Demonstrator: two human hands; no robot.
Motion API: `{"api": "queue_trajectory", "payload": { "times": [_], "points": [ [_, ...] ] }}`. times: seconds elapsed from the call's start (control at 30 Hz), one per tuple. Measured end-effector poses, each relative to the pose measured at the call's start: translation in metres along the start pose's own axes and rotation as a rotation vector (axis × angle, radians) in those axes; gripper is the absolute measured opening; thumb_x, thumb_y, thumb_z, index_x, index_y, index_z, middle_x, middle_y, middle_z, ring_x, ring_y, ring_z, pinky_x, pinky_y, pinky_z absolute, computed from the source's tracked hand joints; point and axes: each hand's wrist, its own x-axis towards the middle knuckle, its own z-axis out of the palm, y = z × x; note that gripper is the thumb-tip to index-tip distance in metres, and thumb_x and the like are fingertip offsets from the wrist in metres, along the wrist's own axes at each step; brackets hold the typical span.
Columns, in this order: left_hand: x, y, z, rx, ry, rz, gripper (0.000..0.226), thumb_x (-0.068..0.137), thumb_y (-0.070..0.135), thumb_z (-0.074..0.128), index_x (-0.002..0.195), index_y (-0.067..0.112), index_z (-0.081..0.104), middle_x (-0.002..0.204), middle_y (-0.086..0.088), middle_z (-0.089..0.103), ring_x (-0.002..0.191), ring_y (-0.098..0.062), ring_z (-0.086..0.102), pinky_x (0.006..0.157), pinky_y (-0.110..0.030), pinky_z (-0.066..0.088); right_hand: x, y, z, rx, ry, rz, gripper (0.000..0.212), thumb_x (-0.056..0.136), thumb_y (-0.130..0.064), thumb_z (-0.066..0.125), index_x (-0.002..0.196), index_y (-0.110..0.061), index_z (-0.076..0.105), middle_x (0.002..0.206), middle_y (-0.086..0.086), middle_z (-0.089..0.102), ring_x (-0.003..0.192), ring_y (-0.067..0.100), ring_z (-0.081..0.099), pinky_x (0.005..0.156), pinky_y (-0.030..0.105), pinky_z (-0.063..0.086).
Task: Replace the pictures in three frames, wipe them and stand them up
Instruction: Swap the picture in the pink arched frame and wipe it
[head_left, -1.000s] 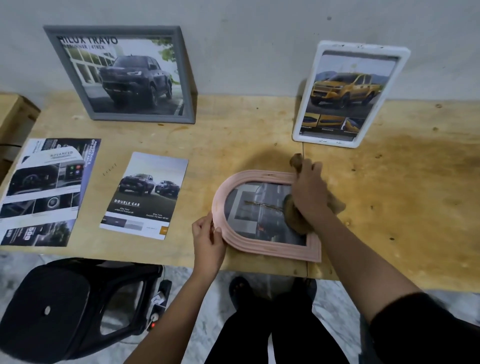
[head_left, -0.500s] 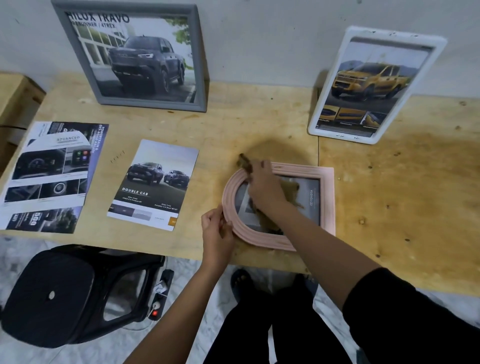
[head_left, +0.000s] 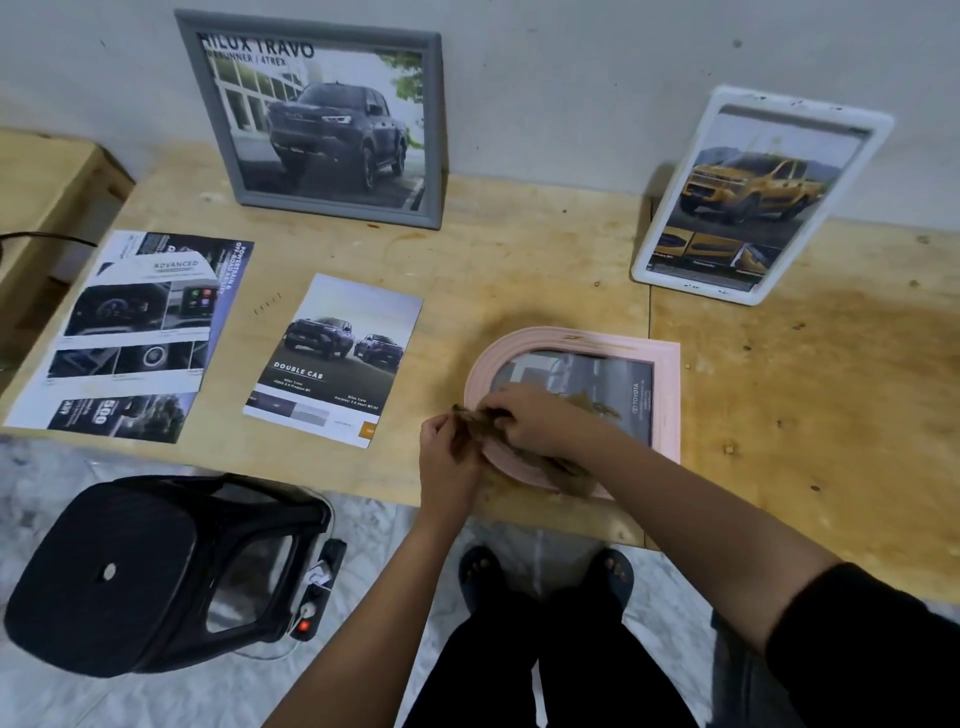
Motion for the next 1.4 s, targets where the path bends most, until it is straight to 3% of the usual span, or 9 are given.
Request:
{"api": "queue_trajectory", "payload": {
  "times": [0.13, 0.33, 0.57, 0.77, 0.97, 1.07, 1.13, 1.27, 1.4],
  "points": [
    [0.001, -0.002, -0.002, -0.023, -0.005, 0.025, 0.022, 0.087, 0.001, 0.058, 0.108, 0.003, 0.062, 0.105, -0.003, 0.045, 0.094, -0.017, 0.053, 0.079, -0.003, 0.041, -0.006, 0.000, -0.005, 0.019, -0.089, 0.102, 0.034, 0.091, -0.005, 0.041, 0.121, -0.013, 0.056, 0.124, 0.009, 0.058, 0.109, 0.026, 0.052, 0.086, 0.030, 0.039],
    [-0.001, -0.001, -0.005, -0.024, -0.064, 0.037, 0.041, 0.089, 0.002, 0.055, 0.129, 0.004, 0.051, 0.113, -0.003, 0.039, 0.102, -0.015, 0.050, 0.091, -0.010, 0.037, -0.006, 0.004, -0.017, 0.240, 0.293, 0.149, 0.025, 0.088, 0.001, 0.041, 0.103, -0.009, 0.059, 0.104, 0.012, 0.060, 0.095, 0.025, 0.053, 0.070, 0.020, 0.039],
    [-0.002, -0.002, -0.005, -0.061, -0.090, 0.011, 0.046, 0.089, 0.000, 0.053, 0.134, 0.004, 0.046, 0.118, -0.005, 0.037, 0.113, -0.025, 0.050, 0.102, -0.034, 0.043, 0.011, -0.016, 0.006, -0.146, 0.216, 0.160, 0.044, 0.092, -0.005, 0.040, 0.135, -0.011, 0.043, 0.122, 0.015, 0.040, 0.102, 0.030, 0.052, 0.080, 0.031, 0.043],
    [-0.002, -0.004, -0.006, -0.035, -0.068, 0.036, 0.044, 0.088, -0.002, 0.054, 0.132, 0.003, 0.049, 0.113, -0.003, 0.039, 0.107, -0.022, 0.050, 0.096, -0.028, 0.043, 0.006, -0.021, 0.005, -0.358, 0.127, 0.082, 0.038, 0.096, -0.011, 0.038, 0.133, -0.011, 0.043, 0.130, 0.017, 0.038, 0.100, 0.032, 0.055, 0.081, 0.038, 0.047],
    [0.003, -0.005, -0.011, 0.013, -0.084, 0.044, 0.035, 0.084, -0.008, 0.052, 0.118, -0.002, 0.058, 0.108, -0.005, 0.041, 0.102, -0.021, 0.048, 0.077, -0.002, 0.034, -0.015, -0.019, 0.008, -0.393, -0.042, 0.005, 0.038, 0.100, -0.027, 0.034, 0.135, -0.017, 0.043, 0.121, 0.012, 0.040, 0.084, 0.022, 0.046, 0.069, 0.030, 0.034],
    [0.011, 0.000, -0.022, -0.036, -0.170, -0.036, 0.045, 0.084, -0.012, 0.045, 0.125, 0.005, 0.056, 0.107, -0.004, 0.045, 0.104, -0.013, 0.051, 0.081, -0.005, 0.037, -0.023, -0.014, 0.024, -0.345, 0.074, 0.002, 0.037, 0.099, -0.036, 0.034, 0.129, -0.017, 0.045, 0.111, 0.012, 0.043, 0.079, 0.026, 0.049, 0.065, 0.032, 0.039],
    [0.020, 0.009, -0.031, -0.095, -0.222, -0.108, 0.038, 0.089, -0.007, 0.044, 0.118, 0.010, 0.060, 0.091, 0.002, 0.055, 0.085, -0.001, 0.057, 0.068, -0.003, 0.041, -0.024, -0.013, 0.035, -0.367, 0.177, 0.021, 0.033, 0.099, -0.035, 0.034, 0.122, -0.014, 0.047, 0.106, 0.012, 0.045, 0.071, 0.025, 0.045, 0.059, 0.032, 0.035],
    [0.047, 0.021, -0.035, -0.162, -0.255, -0.258, 0.025, 0.094, 0.018, 0.049, 0.088, 0.004, 0.068, 0.080, -0.009, 0.065, 0.074, -0.020, 0.059, 0.075, -0.031, 0.053, -0.028, -0.011, 0.051, -0.607, 0.396, 0.007, 0.022, 0.086, -0.027, 0.054, 0.102, -0.014, 0.063, 0.086, 0.010, 0.059, 0.075, 0.029, 0.057, 0.058, 0.032, 0.040],
    [0.056, 0.027, -0.019, 0.083, -0.170, -0.135, 0.025, 0.091, 0.023, 0.057, 0.106, 0.006, 0.069, 0.101, -0.010, 0.069, 0.089, -0.021, 0.060, 0.083, -0.033, 0.049, -0.034, -0.007, 0.070, -0.591, 0.511, 0.032, 0.035, 0.079, -0.024, 0.053, 0.111, -0.022, 0.065, 0.090, 0.005, 0.062, 0.071, 0.023, 0.058, 0.054, 0.030, 0.043]
  ]
}}
